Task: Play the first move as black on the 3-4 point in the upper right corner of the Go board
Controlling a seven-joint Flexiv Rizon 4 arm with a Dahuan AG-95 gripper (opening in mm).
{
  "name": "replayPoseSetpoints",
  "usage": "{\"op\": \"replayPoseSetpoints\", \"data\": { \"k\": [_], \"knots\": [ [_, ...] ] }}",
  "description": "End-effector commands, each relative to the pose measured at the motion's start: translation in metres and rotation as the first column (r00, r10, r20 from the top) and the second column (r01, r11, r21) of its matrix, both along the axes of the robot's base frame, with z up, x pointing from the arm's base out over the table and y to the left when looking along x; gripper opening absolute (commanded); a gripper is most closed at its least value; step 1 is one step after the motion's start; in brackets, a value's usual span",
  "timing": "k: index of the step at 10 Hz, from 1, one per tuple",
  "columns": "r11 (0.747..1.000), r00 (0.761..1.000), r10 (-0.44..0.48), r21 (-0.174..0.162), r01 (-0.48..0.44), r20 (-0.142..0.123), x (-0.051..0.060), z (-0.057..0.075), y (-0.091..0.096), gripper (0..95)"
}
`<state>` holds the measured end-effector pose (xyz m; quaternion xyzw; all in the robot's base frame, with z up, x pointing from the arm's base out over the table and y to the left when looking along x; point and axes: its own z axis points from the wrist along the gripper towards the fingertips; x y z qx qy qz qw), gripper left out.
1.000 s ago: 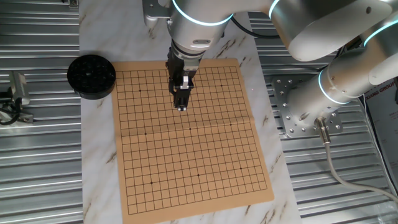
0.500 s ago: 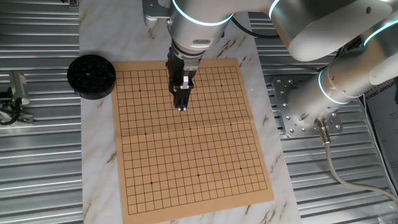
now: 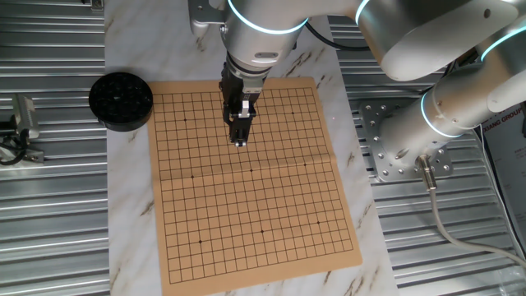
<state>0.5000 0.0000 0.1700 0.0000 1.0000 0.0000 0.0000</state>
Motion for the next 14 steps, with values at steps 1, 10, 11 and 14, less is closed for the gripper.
{"op": "replayPoseSetpoints", "data": {
  "k": [1,10,11,14],
  "knots": [
    [0.994,0.993,0.109,-0.003,-0.109,0.042,0.0000,0.0000,0.0000,0.0],
    [0.995,0.995,0.094,0.024,-0.095,0.035,-0.0007,0.0018,0.0007,0.0],
    [0.995,0.995,0.098,0.020,-0.099,0.035,-0.0007,0.0018,0.0007,0.0],
    [0.995,0.994,0.101,0.015,-0.102,0.034,-0.0007,0.0018,0.0007,0.0]
  ]
}}
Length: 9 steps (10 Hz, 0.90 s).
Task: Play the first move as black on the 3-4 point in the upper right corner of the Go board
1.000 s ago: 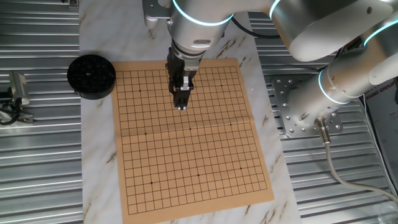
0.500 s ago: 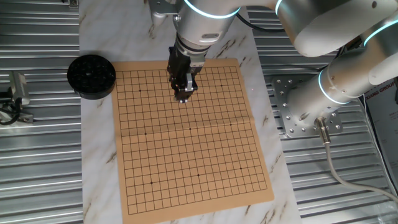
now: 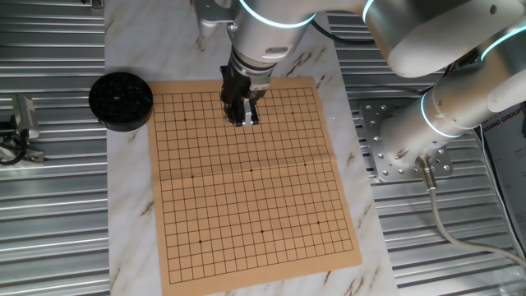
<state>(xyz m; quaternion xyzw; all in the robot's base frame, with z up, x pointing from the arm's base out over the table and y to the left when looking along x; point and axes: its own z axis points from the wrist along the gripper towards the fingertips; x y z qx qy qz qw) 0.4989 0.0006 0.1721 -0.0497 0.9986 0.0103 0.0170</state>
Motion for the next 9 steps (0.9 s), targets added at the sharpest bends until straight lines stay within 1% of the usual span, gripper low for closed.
{"op": "replayPoseSetpoints", "data": {
  "k": [1,4,5,6,9],
  "knots": [
    [1.000,1.000,0.005,-0.006,-0.005,-0.001,0.0004,-0.0003,0.0001,0.0],
    [1.000,1.000,0.022,-0.005,-0.022,0.005,0.0005,-0.0005,0.0001,0.0],
    [0.999,1.000,0.023,-0.027,-0.023,0.009,0.0006,-0.0009,-0.0001,0.0],
    [0.999,1.000,0.022,-0.032,-0.022,0.009,0.0007,-0.0010,-0.0002,0.0],
    [0.999,1.000,0.015,-0.029,-0.015,0.011,0.0016,-0.0033,-0.0012,0.0]
  ]
}}
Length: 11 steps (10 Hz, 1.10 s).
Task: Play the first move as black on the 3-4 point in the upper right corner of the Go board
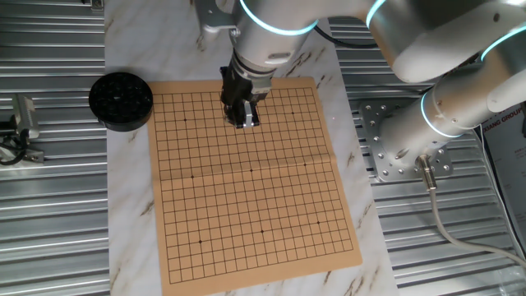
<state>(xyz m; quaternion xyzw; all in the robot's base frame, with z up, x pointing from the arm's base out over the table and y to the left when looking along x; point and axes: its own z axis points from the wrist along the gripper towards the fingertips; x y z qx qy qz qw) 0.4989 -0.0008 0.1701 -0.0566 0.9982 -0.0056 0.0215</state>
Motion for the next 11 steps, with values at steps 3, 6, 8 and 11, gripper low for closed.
{"op": "replayPoseSetpoints", "data": {
  "k": [3,6,8,11],
  "knots": [
    [1.000,1.000,-0.031,0.007,0.031,0.001,0.0027,-0.0039,-0.0008,0.0],
    [0.996,0.996,-0.087,0.014,0.087,-0.002,0.0032,-0.0037,-0.0006,0.0],
    [0.992,0.992,-0.124,0.007,0.124,-0.002,0.0034,-0.0030,-0.0004,0.0],
    [0.987,0.987,-0.160,0.003,0.160,0.000,0.0027,-0.0015,0.0001,0.0]
  ]
}}
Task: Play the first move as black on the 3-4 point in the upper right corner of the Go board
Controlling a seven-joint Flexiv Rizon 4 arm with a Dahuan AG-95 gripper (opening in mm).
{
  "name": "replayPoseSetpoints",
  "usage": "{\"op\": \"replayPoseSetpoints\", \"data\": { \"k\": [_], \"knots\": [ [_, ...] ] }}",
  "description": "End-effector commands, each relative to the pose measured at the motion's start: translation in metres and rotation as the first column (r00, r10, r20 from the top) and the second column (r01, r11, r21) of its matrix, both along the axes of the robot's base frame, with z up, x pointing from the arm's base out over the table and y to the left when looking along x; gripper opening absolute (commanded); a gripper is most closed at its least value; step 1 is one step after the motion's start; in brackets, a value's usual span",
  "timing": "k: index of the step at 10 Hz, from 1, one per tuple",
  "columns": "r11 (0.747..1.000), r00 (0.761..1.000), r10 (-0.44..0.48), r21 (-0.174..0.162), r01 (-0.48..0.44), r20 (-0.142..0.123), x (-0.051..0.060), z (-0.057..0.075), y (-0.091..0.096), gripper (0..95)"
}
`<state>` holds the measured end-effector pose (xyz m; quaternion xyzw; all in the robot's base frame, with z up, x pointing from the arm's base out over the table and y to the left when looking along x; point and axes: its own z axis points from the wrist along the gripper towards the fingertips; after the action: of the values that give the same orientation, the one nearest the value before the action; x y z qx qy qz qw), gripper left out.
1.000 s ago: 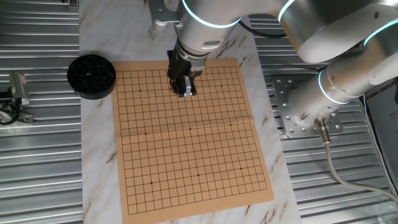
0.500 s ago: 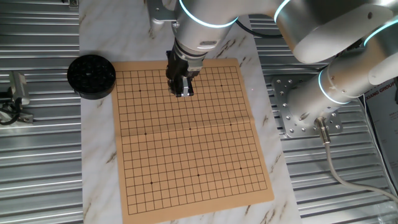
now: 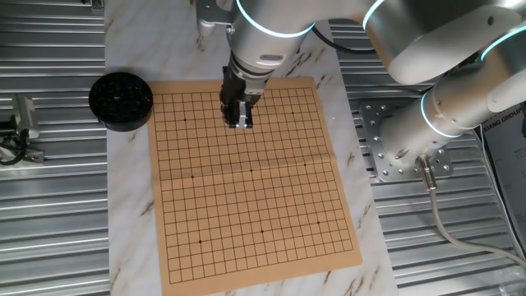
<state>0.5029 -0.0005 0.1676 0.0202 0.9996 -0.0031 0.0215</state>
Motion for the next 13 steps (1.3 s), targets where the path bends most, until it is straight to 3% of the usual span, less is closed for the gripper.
{"op": "replayPoseSetpoints", "data": {
  "k": [1,6,10,13],
  "knots": [
    [1.000,1.000,-0.014,-0.007,0.014,0.001,-0.0013,0.0012,-0.0002,0.0],
    [1.000,0.999,-0.026,-0.006,0.026,-0.025,-0.0013,0.0013,-0.0003,0.0],
    [0.999,0.999,-0.038,0.007,0.038,-0.007,-0.0017,0.0021,-0.0003,0.0],
    [0.999,0.999,-0.043,0.007,0.043,-0.014,-0.0021,0.0032,0.0001,0.0]
  ]
}}
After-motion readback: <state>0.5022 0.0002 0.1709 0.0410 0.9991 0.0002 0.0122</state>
